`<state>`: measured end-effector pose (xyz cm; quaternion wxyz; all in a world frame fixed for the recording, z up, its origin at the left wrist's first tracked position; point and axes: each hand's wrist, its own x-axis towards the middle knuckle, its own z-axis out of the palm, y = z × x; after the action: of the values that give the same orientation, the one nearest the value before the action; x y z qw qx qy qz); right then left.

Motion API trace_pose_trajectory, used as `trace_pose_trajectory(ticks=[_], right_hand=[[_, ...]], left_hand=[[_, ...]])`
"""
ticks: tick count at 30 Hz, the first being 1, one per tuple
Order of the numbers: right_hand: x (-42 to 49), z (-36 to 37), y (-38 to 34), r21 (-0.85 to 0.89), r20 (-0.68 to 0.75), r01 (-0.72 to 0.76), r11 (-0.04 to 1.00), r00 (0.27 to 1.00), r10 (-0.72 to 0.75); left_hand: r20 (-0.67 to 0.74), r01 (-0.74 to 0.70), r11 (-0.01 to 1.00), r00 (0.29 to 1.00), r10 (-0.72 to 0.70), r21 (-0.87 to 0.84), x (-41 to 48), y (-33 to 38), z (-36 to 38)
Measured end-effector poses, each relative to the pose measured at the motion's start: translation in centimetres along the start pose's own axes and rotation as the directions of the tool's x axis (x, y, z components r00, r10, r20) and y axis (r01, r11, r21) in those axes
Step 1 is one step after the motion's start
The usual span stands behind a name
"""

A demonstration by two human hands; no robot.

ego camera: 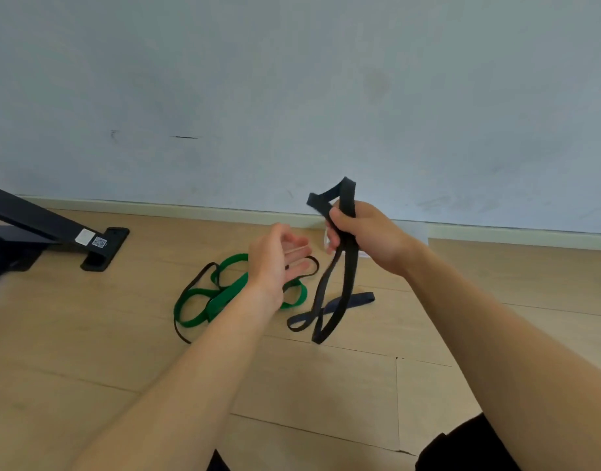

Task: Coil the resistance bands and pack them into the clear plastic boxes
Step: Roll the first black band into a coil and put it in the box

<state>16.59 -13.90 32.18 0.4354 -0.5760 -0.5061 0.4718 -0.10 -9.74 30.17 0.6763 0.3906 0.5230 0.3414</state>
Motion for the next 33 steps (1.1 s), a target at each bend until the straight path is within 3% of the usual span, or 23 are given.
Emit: trace_pose_trajectory(ticks=[1, 3, 5, 9, 13, 16, 20, 24, 27, 30, 33], right_hand=[[-0.3, 0.3, -0.2, -0.076, 0.065, 0.036, 0.996, 0.997, -0.031], [-0.8, 1.1, -0.2, -0.244, 0.204, 0.079, 0.967, 0.979, -0.029], [-1.3, 2.2, 0.0, -0.395, 0.304, 0.085, 0.915, 0.952, 0.042], [-1.7, 3.4, 1.4, -0.577, 0.351, 0.059, 0.815, 0.918, 0.182], [-1.5, 3.0, 2.9, -0.609, 0.303, -0.056, 0.791, 0.906, 0.297], [-1.6, 3.4, 3.3, -0.512, 0.323, -0.117, 0.851, 0.892, 0.316], [-1.3, 4.0, 2.6, -0.408, 0.357, -0.081, 0.909, 0.903, 0.241], [-0.6, 4.6, 2.5, -0.275, 0.285, -0.09, 0.957, 0.943, 0.171], [0.0, 4.0, 2.2, -0.199, 0.137, -0.117, 0.973, 0.98, 0.146], [0.1, 2.8, 0.5, 0.049, 0.062, -0.026, 0.998, 0.998, 0.023], [-0.4, 2.3, -2.2, 0.267, 0.024, 0.094, 0.959, 0.994, -0.104]], left_hand=[[0.052, 0.104, 0.993, 0.993, -0.102, -0.052, 0.6, 0.2, -0.6], [0.283, 0.327, 0.927, 0.921, -0.269, -0.184, 1.4, 0.6, -1.4], [0.404, 0.399, 0.874, 0.874, -0.271, -0.277, 1.6, 1.2, -1.4], [0.197, 0.266, 0.854, 0.961, -0.197, -0.448, 2.5, 1.7, -1.4], [0.065, 0.042, 0.949, 0.998, -0.023, -0.313, 2.8, 1.5, -1.0], [0.109, -0.11, 0.969, 0.985, 0.137, -0.222, 1.7, 2.3, -0.2], [0.189, -0.268, 0.955, 0.939, 0.289, -0.131, -0.2, 4.0, 1.2], [0.248, -0.424, 0.904, 0.871, 0.424, -0.053, -2.5, 6.4, 2.5], [0.27, -0.503, 0.864, 0.835, 0.479, 0.022, -3.4, 7.3, 2.6], [0.296, -0.552, 0.823, 0.815, 0.498, 0.136, -3.3, 7.7, 1.9], [0.347, -0.659, 0.686, 0.75, 0.563, 0.31, -2.9, 8.2, 1.1]])
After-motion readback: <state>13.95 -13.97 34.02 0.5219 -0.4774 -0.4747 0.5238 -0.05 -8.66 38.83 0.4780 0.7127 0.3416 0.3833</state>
